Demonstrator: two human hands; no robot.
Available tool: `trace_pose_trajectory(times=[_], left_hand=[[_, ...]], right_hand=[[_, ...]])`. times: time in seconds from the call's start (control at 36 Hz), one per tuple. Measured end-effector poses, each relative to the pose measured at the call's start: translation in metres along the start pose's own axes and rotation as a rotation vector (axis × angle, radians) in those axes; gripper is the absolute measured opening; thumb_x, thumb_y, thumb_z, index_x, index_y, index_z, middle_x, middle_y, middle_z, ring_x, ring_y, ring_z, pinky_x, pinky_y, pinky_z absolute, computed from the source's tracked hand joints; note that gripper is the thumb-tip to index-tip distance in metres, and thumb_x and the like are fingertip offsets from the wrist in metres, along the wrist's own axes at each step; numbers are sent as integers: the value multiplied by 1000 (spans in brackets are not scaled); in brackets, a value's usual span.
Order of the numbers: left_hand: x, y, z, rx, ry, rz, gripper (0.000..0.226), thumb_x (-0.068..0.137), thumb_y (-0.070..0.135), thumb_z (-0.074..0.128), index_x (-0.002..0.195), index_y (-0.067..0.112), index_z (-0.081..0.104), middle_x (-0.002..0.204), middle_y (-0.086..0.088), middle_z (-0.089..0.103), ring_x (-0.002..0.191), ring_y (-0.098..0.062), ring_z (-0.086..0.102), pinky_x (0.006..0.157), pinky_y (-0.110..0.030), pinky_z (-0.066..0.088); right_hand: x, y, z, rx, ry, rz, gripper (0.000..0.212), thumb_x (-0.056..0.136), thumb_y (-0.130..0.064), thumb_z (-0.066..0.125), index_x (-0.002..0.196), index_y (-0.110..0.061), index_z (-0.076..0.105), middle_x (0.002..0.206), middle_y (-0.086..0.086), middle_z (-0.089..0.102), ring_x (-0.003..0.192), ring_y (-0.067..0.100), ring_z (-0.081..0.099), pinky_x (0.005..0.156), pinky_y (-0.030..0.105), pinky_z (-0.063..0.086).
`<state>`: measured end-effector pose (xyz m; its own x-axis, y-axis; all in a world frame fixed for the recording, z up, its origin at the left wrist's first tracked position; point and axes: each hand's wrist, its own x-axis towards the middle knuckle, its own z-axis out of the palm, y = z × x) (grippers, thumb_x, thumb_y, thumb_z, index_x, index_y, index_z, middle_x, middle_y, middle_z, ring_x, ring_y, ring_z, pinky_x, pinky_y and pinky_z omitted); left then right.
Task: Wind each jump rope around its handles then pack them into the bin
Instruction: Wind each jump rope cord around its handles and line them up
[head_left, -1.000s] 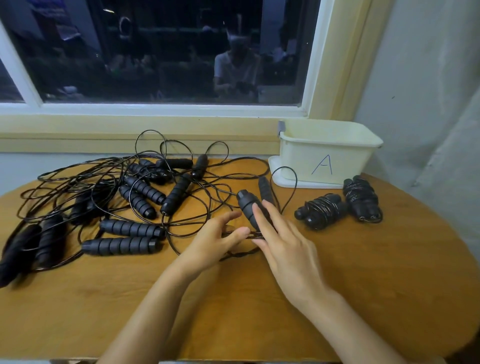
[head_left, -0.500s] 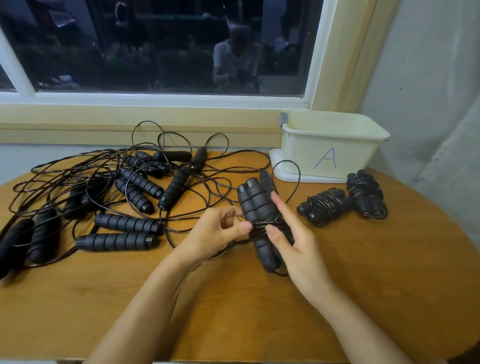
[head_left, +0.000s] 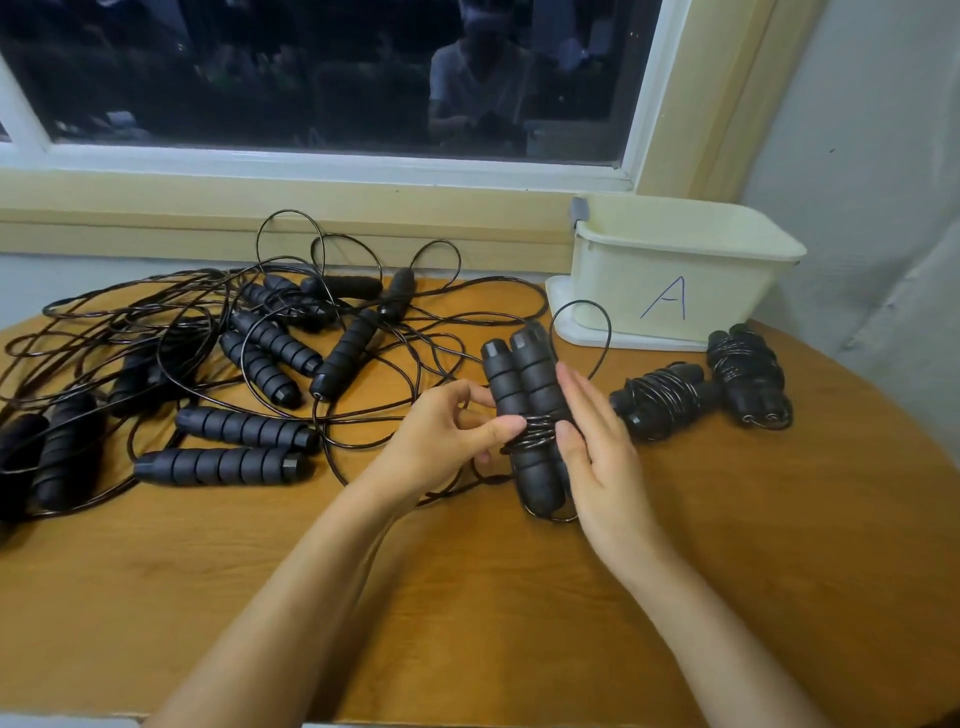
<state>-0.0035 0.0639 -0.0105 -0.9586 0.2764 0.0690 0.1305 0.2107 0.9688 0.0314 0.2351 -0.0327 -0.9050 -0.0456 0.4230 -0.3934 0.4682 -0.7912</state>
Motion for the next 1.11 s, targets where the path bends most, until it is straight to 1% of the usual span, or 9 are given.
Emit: trace_pose_trajectory(times=[0.08,0.19,0.33,0.44,0.56,0.69,0.83,0.97,1.11], left_hand=[[-1,-3,8,-38,132,5,39,74,33,76,101,11,59,83,-8,76,56,-7,60,60,-20,51],[-1,-2,14,-15,206,-8,43,68,40,75,98,13,61,78,-7,75,54,-9,60,59,-23,51],[-1,1,14,-80,94,-94,31,84,23,75,108,9,61,89,-11,76,53,-5,59,63,-14,53],[-4,8,1,-87,-132,-105,39,94,32,63,127,15,56,88,0,77,79,-7,70,85,-14,51],[-9,-3,-16,-202,-342,-73,93,70,72,70,142,18,46,128,-1,67,124,-17,59,110,-38,39],[-23,-14,13,-377,-396,-79,89,60,44,91,134,13,53,132,-9,63,128,-27,56,110,-40,41],[-24,-9,39,61,-122,157,3,93,19,67,90,18,67,85,4,68,85,-7,63,83,-27,49],[-15,31,-3,696,94,549,39,98,51,42,99,17,61,87,5,65,80,-13,62,71,-39,52],[-12,59,-33,1254,75,1001,36,100,40,38,101,11,59,81,-1,64,70,-21,61,55,-33,50]], right_hand=[[-3,5,7,-313,32,-132,62,99,-25,45,155,-26,21,158,-2,31,138,8,31,99,4,31],[-9,6,14,-621,-53,-192,88,89,-40,63,158,-34,9,162,9,19,136,26,37,77,26,52],[-8,3,15,-810,-24,-144,101,72,-40,84,155,-19,30,157,18,30,111,34,55,61,30,57],[-3,3,4,-834,-52,-180,93,76,-31,82,153,-18,32,154,21,33,107,38,56,62,34,59],[5,1,-17,-841,-76,-142,87,80,-32,78,153,-15,34,153,20,35,109,40,56,63,36,59],[12,-12,-41,-773,-86,-122,84,95,-38,61,159,-26,7,163,8,11,130,34,37,88,37,50],[13,-27,-58,-715,-101,-95,85,97,-38,56,158,-29,-2,164,2,4,135,31,29,99,37,43],[3,-21,-67,-764,-116,-97,86,98,-42,54,158,-25,-6,164,1,4,132,30,33,96,35,46],[-11,-15,-53,-781,-158,-118,90,99,-46,50,156,-22,-16,164,3,4,130,28,36,97,31,47]])
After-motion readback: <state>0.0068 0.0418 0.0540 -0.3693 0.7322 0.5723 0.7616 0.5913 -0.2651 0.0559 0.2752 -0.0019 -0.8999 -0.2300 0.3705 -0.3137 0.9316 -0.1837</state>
